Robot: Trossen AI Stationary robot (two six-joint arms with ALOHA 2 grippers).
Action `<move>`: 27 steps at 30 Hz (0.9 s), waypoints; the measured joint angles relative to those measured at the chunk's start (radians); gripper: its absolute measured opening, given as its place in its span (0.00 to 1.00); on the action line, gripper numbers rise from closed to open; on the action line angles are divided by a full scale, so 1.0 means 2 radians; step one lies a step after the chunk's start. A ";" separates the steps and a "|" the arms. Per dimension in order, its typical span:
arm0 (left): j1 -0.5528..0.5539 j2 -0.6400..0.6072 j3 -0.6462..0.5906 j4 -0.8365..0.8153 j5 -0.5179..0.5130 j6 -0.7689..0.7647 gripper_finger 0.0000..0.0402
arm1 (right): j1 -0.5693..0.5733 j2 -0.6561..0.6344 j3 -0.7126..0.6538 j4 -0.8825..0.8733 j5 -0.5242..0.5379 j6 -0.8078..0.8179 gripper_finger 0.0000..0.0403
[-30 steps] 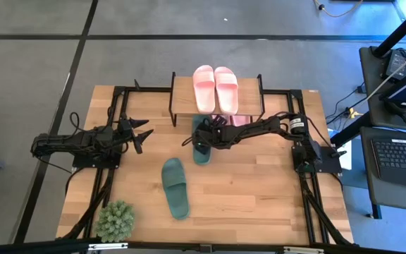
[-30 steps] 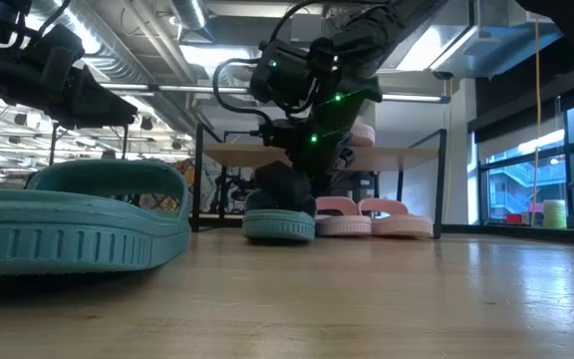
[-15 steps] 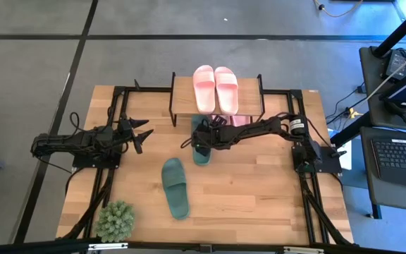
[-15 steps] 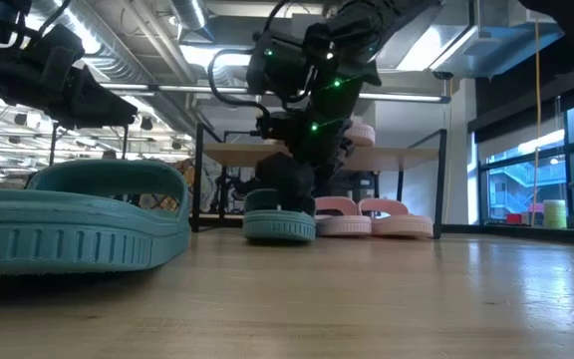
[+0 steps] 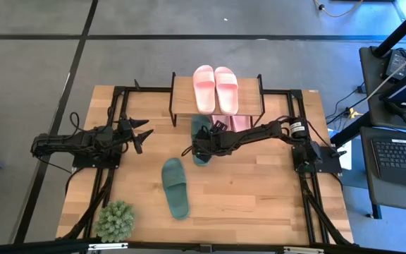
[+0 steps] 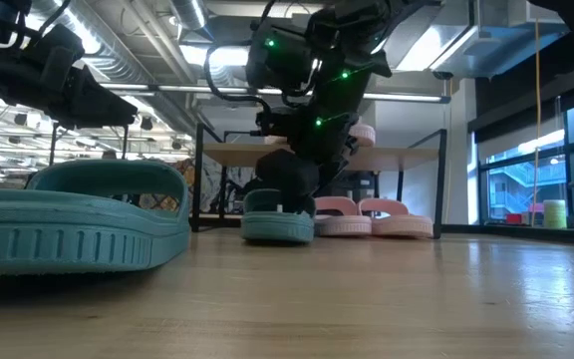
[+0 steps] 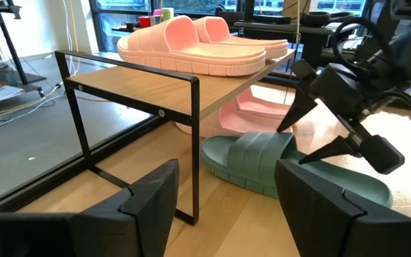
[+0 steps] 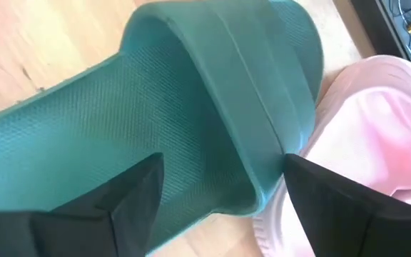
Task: Pick and place slides into the shelf
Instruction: Put the green slide under the shelf
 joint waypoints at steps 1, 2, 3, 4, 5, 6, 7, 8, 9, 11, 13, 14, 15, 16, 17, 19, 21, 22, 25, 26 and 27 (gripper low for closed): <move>0.000 0.000 0.000 0.000 0.000 0.000 0.56 | 0.003 0.000 0.000 0.000 0.000 0.006 0.71; 0.000 0.000 0.000 0.000 0.000 0.000 0.56 | 0.005 -0.001 0.000 -0.001 0.000 0.009 0.71; 0.000 0.000 0.000 0.000 0.000 0.000 0.56 | 0.008 -0.002 0.000 -0.003 0.000 0.011 0.71; 0.000 0.000 0.000 0.000 0.000 0.000 0.56 | 0.012 -0.004 0.000 -0.004 0.000 0.015 0.71; 0.000 0.000 0.000 0.000 0.000 0.000 0.56 | 0.015 -0.006 0.000 -0.006 -0.001 0.020 0.71; 0.000 0.000 0.000 0.000 0.000 0.000 0.56 | 0.019 -0.009 0.001 -0.011 -0.002 0.023 0.71; 0.000 0.000 0.000 0.000 0.000 0.000 0.56 | 0.022 -0.011 0.001 -0.018 -0.001 0.027 0.71; 0.000 0.000 0.000 0.000 0.000 0.000 0.56 | 0.025 -0.014 0.001 -0.022 -0.001 0.034 0.71; 0.000 0.000 0.000 0.000 0.000 0.000 0.56 | 0.028 -0.017 0.001 -0.031 -0.002 0.038 0.71; 0.000 0.000 0.000 0.000 0.000 0.000 0.56 | 0.034 -0.024 0.001 -0.039 -0.002 0.048 0.71; 0.000 0.000 0.000 0.000 0.000 0.000 0.56 | 0.041 -0.031 0.001 -0.050 -0.006 0.048 0.71; 0.000 0.000 0.000 0.000 0.000 0.000 0.56 | 0.044 -0.036 0.001 -0.048 -0.016 0.047 0.71; 0.000 0.000 0.000 0.000 0.000 0.000 0.56 | 0.049 -0.038 0.001 -0.049 -0.029 0.046 0.71; 0.000 0.000 0.000 0.000 0.000 0.000 0.56 | 0.054 -0.040 0.001 -0.047 -0.043 0.045 0.71; 0.000 0.000 0.000 0.000 0.000 0.000 0.56 | 0.058 -0.044 0.001 -0.047 -0.059 0.044 0.71; 0.000 0.000 0.000 0.000 0.000 0.000 0.56 | 0.067 -0.046 0.001 -0.042 -0.092 0.032 0.71; 0.000 0.000 0.000 0.000 0.000 0.000 0.56 | 0.074 -0.046 0.001 -0.033 -0.127 0.016 0.71; 0.000 0.000 0.000 0.000 0.000 0.000 0.56 | 0.077 -0.046 0.001 -0.029 -0.145 0.006 0.71; 0.000 0.000 0.000 0.000 0.000 0.000 0.56 | 0.085 -0.046 0.001 0.003 -0.189 -0.014 0.71; 0.000 0.000 0.000 0.000 0.000 0.000 0.56 | 0.088 -0.046 0.001 0.012 -0.195 -0.021 0.71; 0.000 0.000 0.000 0.000 0.000 0.000 0.56 | 0.090 -0.046 0.001 0.024 -0.197 -0.030 0.71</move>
